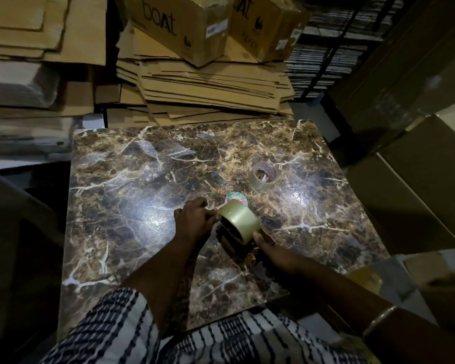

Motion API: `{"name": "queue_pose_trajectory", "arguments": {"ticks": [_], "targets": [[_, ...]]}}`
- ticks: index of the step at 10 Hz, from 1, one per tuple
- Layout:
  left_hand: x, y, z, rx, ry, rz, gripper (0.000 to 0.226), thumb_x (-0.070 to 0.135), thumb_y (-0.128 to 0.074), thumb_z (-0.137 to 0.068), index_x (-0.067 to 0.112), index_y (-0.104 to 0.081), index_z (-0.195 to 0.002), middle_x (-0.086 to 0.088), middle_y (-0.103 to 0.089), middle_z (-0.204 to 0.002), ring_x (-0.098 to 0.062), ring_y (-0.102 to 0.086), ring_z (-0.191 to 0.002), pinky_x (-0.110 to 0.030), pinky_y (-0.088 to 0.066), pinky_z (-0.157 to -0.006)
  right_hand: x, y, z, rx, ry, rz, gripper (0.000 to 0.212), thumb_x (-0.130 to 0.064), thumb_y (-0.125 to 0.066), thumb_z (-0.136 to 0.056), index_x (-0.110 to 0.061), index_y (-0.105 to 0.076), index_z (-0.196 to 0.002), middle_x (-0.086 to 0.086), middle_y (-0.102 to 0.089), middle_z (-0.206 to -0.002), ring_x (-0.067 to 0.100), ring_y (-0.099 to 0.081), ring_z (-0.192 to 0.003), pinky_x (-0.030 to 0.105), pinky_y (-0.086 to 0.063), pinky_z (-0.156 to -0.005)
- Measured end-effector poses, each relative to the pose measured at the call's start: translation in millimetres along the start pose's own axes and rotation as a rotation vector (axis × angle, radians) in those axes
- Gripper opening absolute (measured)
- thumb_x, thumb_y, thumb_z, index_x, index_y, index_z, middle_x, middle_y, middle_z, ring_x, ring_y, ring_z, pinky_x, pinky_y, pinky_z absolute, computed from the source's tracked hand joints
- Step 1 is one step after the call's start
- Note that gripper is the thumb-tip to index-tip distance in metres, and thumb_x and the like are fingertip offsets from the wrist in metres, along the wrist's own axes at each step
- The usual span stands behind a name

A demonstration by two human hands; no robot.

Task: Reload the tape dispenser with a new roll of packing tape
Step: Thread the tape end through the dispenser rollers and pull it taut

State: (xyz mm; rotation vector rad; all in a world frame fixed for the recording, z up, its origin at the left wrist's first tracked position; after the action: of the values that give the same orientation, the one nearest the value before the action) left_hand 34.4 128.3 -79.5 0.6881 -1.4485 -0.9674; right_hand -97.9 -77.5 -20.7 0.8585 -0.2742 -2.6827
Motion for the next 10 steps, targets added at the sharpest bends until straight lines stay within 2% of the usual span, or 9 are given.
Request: {"name": "queue_pose_trajectory", "arguments": {"ticks": [1, 3, 4, 5, 6, 7, 8, 9, 10], "targets": [[-3, -2, 3, 0.02, 0.008, 0.011, 0.033, 0.05, -0.052, -0.076, 0.044, -0.075, -0.099, 0.01, -0.06, -0.127, -0.022, -0.057, -0.116, -0.041, -0.043, -0.085, 2, -2, 3, -0.089, 0.008, 0.048, 0.05, -0.063, -0.044, -0.095, -0.02, -0.066, -0.085, -0.012, -0.057, -0.047, 0.003, -0.048, -0.041, 0.02, -0.035, -0.044], [-11, -12, 11, 0.061, -0.028, -0.005, 0.038, 0.056, -0.064, -0.067, 0.042, -0.072, -0.101, 0.008, -0.061, -0.126, -0.021, -0.06, -0.114, -0.04, -0.045, -0.086, -13, 6, 2, 0.105, 0.032, 0.335, 0.055, -0.066, -0.038, -0.097, -0.021, -0.064, -0.078, 0.004, -0.065, -0.075, 0.017, -0.058, -0.058, 0.029, -0.044, -0.06], [-11, -15, 11, 0.06, -0.011, 0.005, 0.033, 0.056, -0.062, -0.07, 0.04, -0.074, -0.096, 0.009, -0.06, -0.129, -0.02, -0.058, -0.116, -0.042, -0.043, -0.089, -26, 3, 4, 0.096, 0.008, 0.481, 0.03, -0.034, -0.038, -0.106, -0.014, -0.059, -0.102, 0.017, -0.063, -0.101, 0.031, -0.065, -0.096, 0.034, -0.041, -0.075], [-12, -16, 12, 0.039, -0.009, -0.04, 0.035, 0.056, -0.056, -0.073, 0.041, -0.073, -0.099, 0.011, -0.057, -0.133, -0.018, -0.055, -0.12, -0.041, -0.041, -0.091, -46, 0, 5, 0.068, 0.021, 0.611, 0.033, -0.008, -0.04, -0.104, 0.002, -0.044, -0.135, 0.029, -0.056, -0.127, 0.035, -0.06, -0.114, 0.037, -0.043, -0.083], [-8, -13, 13, 0.034, -0.003, -0.053, 0.038, 0.051, -0.05, -0.071, 0.041, -0.073, -0.1, 0.012, -0.056, -0.13, -0.017, -0.055, -0.119, -0.04, -0.04, -0.09, -60, -1, 4, 0.073, 0.064, 0.788, 0.025, -0.021, -0.035, -0.109, -0.01, -0.056, -0.116, 0.015, -0.048, -0.107, 0.018, -0.05, -0.081, 0.029, -0.037, -0.076], [-6, -10, 14, 0.025, -0.004, -0.049, 0.04, 0.046, -0.048, -0.069, 0.039, -0.074, -0.099, 0.013, -0.056, -0.126, -0.016, -0.054, -0.116, -0.04, -0.039, -0.089, -69, -3, 6, 0.116, 0.085, 0.824, 0.039, -0.028, -0.031, -0.109, -0.027, -0.038, -0.071, 0.006, -0.049, -0.088, 0.007, -0.033, -0.059, 0.023, -0.031, -0.056], [-5, -11, 15, -0.007, 0.021, -0.054, 0.036, 0.042, -0.054, -0.071, 0.036, -0.072, -0.101, 0.012, -0.054, -0.125, -0.017, -0.053, -0.115, -0.042, -0.038, -0.089, -85, -7, 10, 0.104, 0.172, 0.954, 0.043, -0.035, -0.03, -0.109, -0.024, -0.04, -0.07, -0.001, -0.041, -0.068, 0.01, -0.035, -0.057, 0.022, -0.026, -0.05], [-3, -7, 15, -0.007, 0.029, -0.057, 0.032, 0.041, -0.057, -0.073, 0.033, -0.07, -0.102, 0.01, -0.054, -0.121, -0.018, -0.053, -0.112, -0.041, -0.039, -0.087, -88, -9, 12, 0.077, 0.099, 0.88, 0.027, -0.031, -0.03, -0.11, -0.024, -0.042, -0.086, -0.002, -0.032, -0.07, 0.01, -0.031, -0.058, 0.022, -0.026, -0.051], [-3, -6, 16, -0.014, 0.038, -0.041, 0.033, 0.042, -0.055, -0.074, 0.033, -0.07, -0.101, 0.011, -0.053, -0.122, -0.017, -0.051, -0.115, -0.04, -0.037, -0.088, -88, -6, 14, 0.097, 0.066, 0.828, 0.023, -0.028, -0.028, -0.11, -0.018, -0.043, -0.096, 0.003, -0.038, -0.075, 0.01, -0.032, -0.059, 0.023, -0.029, -0.053]]}}
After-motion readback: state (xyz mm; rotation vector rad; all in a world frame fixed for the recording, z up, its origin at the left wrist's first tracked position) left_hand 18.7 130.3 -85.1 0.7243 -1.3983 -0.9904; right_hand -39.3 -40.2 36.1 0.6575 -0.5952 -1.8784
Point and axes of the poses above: each hand's wrist, its own z-axis away from the middle knuckle, its own y-axis out of the back of the hand, x = y × z, the point moved 7 cm from there along -z, towards the middle knuckle
